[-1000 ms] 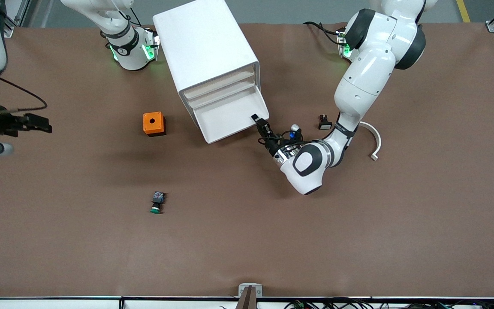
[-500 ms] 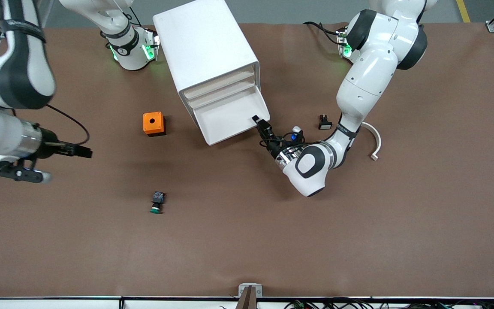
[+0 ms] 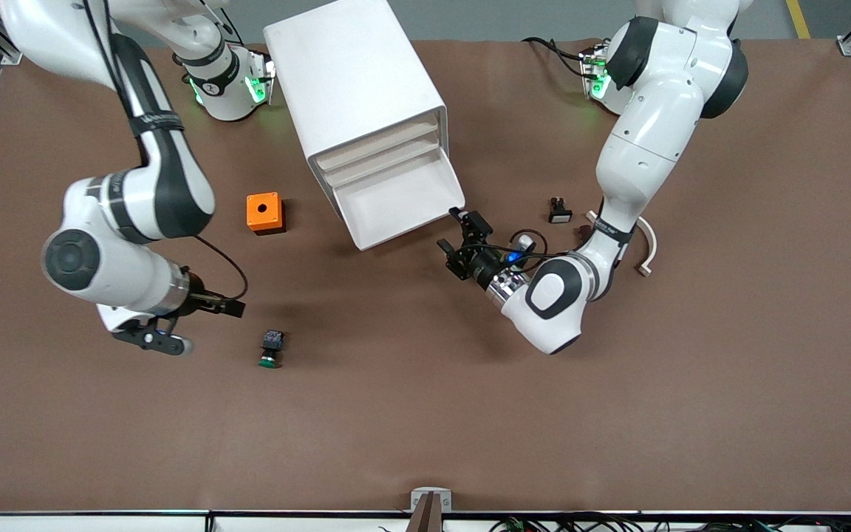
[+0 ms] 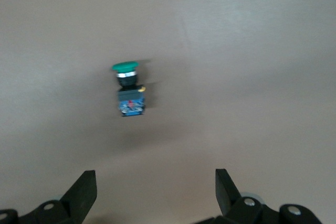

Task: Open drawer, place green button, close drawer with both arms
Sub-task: 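Reach the right gripper to the green button while the left gripper holds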

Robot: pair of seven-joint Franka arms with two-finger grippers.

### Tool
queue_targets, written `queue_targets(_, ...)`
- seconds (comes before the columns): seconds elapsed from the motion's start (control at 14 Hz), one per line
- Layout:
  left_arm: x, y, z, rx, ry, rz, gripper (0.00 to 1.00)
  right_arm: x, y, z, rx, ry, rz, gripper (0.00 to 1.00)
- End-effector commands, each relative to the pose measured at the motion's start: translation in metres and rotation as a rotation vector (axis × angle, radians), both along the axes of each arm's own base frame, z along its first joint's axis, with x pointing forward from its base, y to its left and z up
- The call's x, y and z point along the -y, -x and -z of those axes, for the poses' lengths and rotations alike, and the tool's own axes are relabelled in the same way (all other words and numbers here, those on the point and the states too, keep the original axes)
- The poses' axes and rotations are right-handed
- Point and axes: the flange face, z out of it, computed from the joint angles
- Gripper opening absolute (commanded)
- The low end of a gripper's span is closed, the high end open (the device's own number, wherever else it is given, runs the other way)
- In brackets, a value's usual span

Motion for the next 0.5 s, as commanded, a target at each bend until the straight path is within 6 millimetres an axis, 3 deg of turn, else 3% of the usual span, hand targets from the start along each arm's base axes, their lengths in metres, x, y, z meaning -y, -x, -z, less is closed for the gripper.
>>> queue_targets(0.0, -0.003, -0.017, -0.032, 0.243, 0.116, 0.073, 0.99, -0.015, 0.006, 0.026, 0.043, -0.01, 0.037, 1.0)
queue_targets(0.14, -0.005, -0.03, -0.052, 0.465, 0.167, 0.15, 0.99, -0.023, 0.006, 0.055, 0.083, -0.014, 0.04, 1.0)
queue_targets(0.43, -0.008, -0.053, -0.073, 0.762, 0.149, 0.23, 0.99, -0.039, -0.001, 0.111, 0.151, -0.019, 0.043, 1.0)
